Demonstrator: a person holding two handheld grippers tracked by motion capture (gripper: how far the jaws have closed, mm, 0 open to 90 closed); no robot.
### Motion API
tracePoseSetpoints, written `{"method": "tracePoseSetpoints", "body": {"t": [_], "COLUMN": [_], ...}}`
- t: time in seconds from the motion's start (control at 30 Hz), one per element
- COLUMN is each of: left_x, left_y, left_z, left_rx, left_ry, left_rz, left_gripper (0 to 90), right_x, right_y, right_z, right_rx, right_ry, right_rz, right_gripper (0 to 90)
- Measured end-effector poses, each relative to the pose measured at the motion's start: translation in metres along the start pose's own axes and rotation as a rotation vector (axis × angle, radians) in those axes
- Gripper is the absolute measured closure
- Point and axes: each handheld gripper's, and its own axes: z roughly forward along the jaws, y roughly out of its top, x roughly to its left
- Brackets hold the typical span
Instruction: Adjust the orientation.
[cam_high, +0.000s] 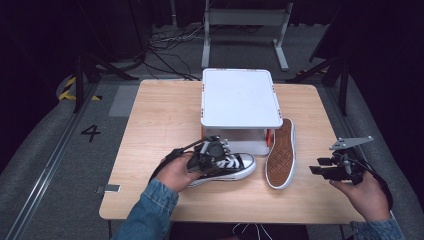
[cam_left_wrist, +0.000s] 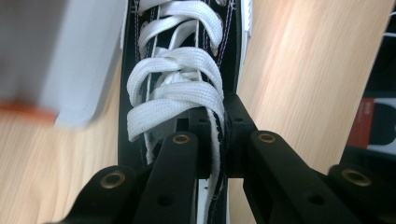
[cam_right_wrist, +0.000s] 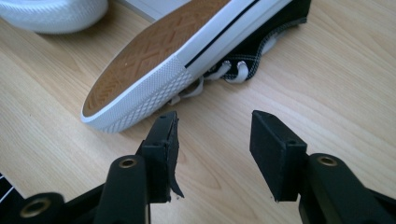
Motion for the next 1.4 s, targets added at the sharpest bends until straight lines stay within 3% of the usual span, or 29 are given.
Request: {"method": "tracePoseSetpoints", "body": {"t": [0.07, 0.23, 0.27, 0.3, 0.33, 0.37, 0.4, 0.43, 0.47, 0.57, 0.67, 0.7, 0.87, 0.97, 1.0, 1.03, 1.07, 1.23, 1.33, 1.4], "left_x": [0.004, 0.017, 0.023, 0.023, 0.030, 0.030, 0.038, 0.038, 0.043, 0.056, 0.065, 0.067, 0.062, 0.057, 0.055, 0.055, 0.051, 0.050, 0.048, 0.045], "left_y": [-0.016, -0.059, -0.073, -0.073, -0.085, -0.085, -0.094, -0.094, -0.099, -0.106, -0.105, -0.102, -0.083, -0.071, -0.066, -0.066, -0.059, -0.057, -0.064, -0.067], "left_z": [-0.009, -0.029, -0.032, -0.032, -0.034, -0.034, -0.035, -0.035, -0.034, -0.026, -0.016, -0.011, 0.001, 0.005, 0.008, 0.008, 0.012, 0.011, -0.003, -0.016], "left_rx": [-0.013, -0.048, -0.050, -0.050, -0.058, -0.058, -0.057, -0.057, -0.069, -0.094, -0.082, -0.058, -0.003, -0.030, -0.037, -0.037, -0.022, -0.023, -0.063, -0.091], "left_ry": [0.024, 0.041, 0.056, 0.056, 0.073, 0.073, 0.104, 0.104, 0.128, 0.155, 0.142, 0.125, 0.092, -0.001, -0.037, -0.037, -0.055, -0.063, -0.086, -0.057], "left_rz": [-0.048, -0.197, -0.259, -0.259, -0.321, -0.321, -0.392, -0.392, -0.450, -0.574, -0.693, -0.706, -0.680, -0.688, -0.672, -0.672, -0.645, -0.637, -0.625, -0.615], "left_gripper": [85.6, 85.5, 85.5, 85.4, 85.4, 85.4, 85.3, 85.3, 85.3, 85.4, 85.2, 85.0, 84.6, 81.2, 78.9, 76.7, 74.7, 69.3, 64.0, 58.0], "right_x": [0.001, 0.002, 0.001, 0.001, 0.001, 0.001, 0.000, 0.000, 0.000, 0.000, 0.000, 0.000, 0.000, 0.001, 0.001, 0.001, 0.001, 0.001, 0.000, -0.001], "right_y": [0.005, 0.018, 0.021, 0.022, 0.023, 0.024, 0.024, 0.024, 0.024, 0.022, 0.020, 0.019, 0.017, 0.015, 0.014, 0.014, 0.014, 0.014, 0.013, 0.013], "right_z": [0.004, 0.013, 0.015, 0.016, 0.016, 0.016, 0.015, 0.015, 0.015, 0.014, 0.014, 0.014, 0.012, 0.012, 0.011, 0.012, 0.012, 0.013, 0.013, 0.012], "right_rx": [0.003, 0.005, 0.005, 0.001, 0.003, -0.003, -0.005, -0.007, -0.007, -0.008, -0.003, 0.000, -0.001, 0.001, 0.002, 0.002, 0.002, 0.005, 0.004, 0.001], "right_ry": [0.008, 0.028, 0.031, 0.028, 0.029, 0.029, 0.027, 0.029, 0.029, 0.027, 0.024, 0.025, 0.021, 0.020, 0.020, 0.020, 0.018, 0.024, 0.027, 0.025], "right_rz": [-0.007, -0.030, -0.034, -0.039, -0.034, -0.036, -0.039, -0.037, -0.037, -0.030, -0.030, -0.025, -0.022, -0.018, -0.014, -0.017, -0.019, -0.019, -0.016, -0.016], "right_gripper": [52.4, 52.5, 52.5, 52.6, 52.6, 52.6, 52.6, 52.6, 52.6, 52.6, 52.6, 52.6, 52.7, 52.7, 52.7, 52.7, 52.7, 52.5, 52.4, 52.2]}}
